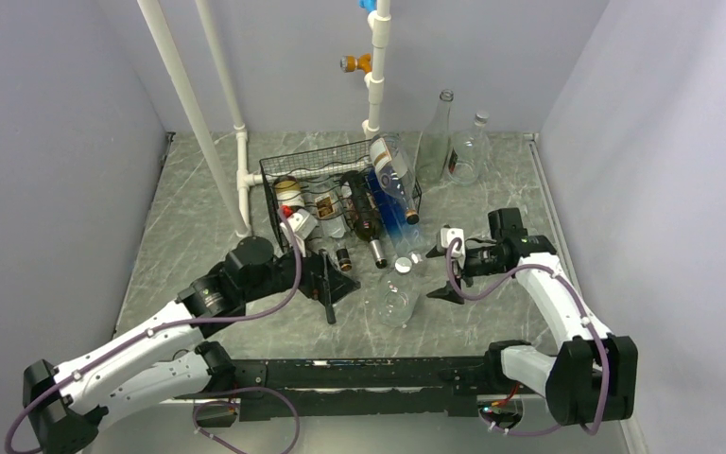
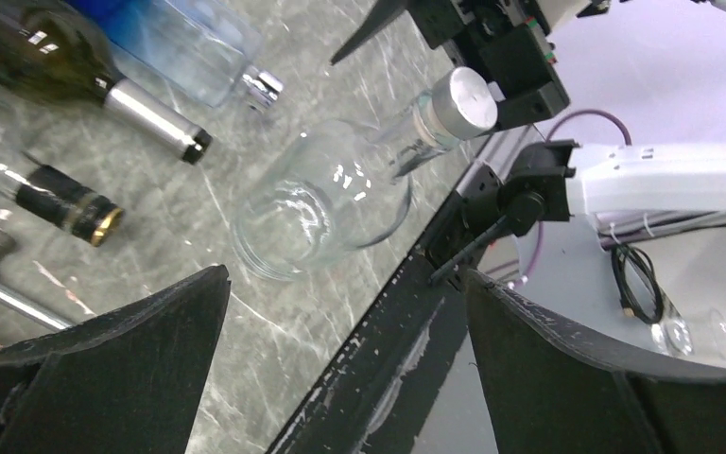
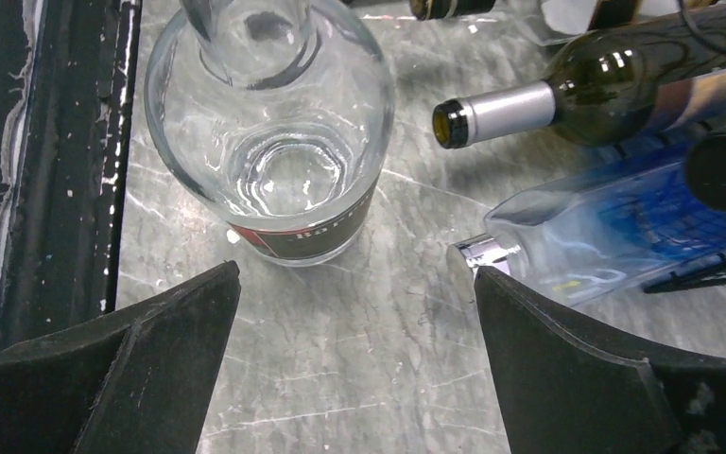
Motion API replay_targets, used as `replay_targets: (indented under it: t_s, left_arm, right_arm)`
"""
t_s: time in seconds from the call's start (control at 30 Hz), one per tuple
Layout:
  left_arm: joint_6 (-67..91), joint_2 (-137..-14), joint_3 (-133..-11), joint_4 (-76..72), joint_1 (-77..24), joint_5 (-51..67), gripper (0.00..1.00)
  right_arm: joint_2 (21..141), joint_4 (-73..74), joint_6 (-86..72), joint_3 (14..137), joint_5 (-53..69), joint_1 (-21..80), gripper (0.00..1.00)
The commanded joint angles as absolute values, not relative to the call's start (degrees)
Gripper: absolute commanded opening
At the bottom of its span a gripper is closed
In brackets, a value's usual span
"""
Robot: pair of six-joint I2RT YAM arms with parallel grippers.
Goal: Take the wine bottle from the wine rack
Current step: Pick up the wine bottle from the center of the board.
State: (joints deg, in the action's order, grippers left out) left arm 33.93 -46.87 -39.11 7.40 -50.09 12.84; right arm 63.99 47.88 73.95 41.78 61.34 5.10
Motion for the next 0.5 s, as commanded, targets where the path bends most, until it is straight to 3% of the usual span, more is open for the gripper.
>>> replay_targets:
  t_s: [0.0, 0.47]
  left_arm:
    - [31.49, -43.36, -38.24, 3.84, -49.93, 6.03, 0.99]
    - [31.18, -37.08, -32.86, 4.91, -49.77, 0.17, 1.0]
  right_arm:
    - [62.13, 51.63, 75.01, 45.95, 66.99, 3.71, 0.98]
    - [64.15, 65.66, 79.18, 58.18, 67.04, 7.63, 0.99]
